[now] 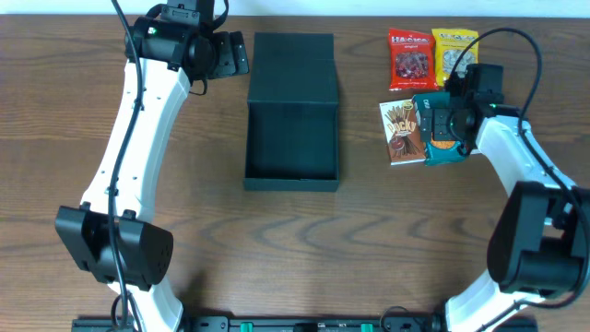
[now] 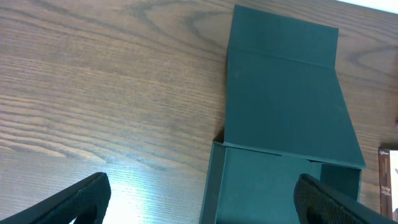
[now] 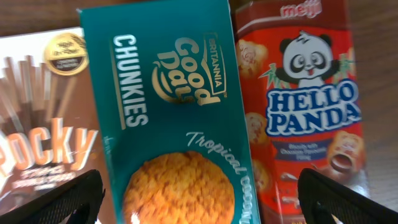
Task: Pack container
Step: 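Grasp the teal Chunkies box with the right gripper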
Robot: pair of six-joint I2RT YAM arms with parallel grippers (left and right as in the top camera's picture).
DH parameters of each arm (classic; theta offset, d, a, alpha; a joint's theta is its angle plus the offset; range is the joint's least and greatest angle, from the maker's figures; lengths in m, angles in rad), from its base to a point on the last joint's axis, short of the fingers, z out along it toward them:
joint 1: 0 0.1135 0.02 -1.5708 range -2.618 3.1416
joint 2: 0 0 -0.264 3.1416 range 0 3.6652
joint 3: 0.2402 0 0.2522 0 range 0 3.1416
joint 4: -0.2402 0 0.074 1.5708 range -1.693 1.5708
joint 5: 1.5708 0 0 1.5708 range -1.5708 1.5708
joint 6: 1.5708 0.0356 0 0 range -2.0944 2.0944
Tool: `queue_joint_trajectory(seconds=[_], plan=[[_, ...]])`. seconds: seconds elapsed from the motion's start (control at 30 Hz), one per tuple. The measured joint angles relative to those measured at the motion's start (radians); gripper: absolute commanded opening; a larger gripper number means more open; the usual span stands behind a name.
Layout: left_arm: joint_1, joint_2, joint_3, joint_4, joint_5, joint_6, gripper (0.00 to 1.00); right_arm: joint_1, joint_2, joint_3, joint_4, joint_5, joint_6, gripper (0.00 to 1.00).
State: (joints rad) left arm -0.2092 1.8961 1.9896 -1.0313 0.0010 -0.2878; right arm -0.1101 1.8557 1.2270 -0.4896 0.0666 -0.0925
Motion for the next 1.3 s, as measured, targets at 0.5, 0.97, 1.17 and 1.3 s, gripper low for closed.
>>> queue_joint_trajectory(seconds=[0.5, 0.97, 1.17, 1.3], plan=[[0.0, 0.0, 0.0, 0.013, 0.0, 0.0, 0.95, -0.005, 0.036, 0.001, 0.061, -0.041, -0.007, 0.99], [0.0, 0.0, 0.0, 0.015, 0.0, 0.0, 0.95, -0.005, 0.077, 0.003, 0.08, -0.071, -0.006, 0.99], [0.0, 0.0, 0.0, 0.015, 0.0, 0.0, 0.95, -0.005, 0.093, 0.005, 0.105, -0.071, -0.006, 0.98], [0.0, 0.0, 0.0, 0.015, 0.0, 0.0, 0.95, -0.005, 0.095, 0.005, 0.113, -0.07, 0.0, 0.88]])
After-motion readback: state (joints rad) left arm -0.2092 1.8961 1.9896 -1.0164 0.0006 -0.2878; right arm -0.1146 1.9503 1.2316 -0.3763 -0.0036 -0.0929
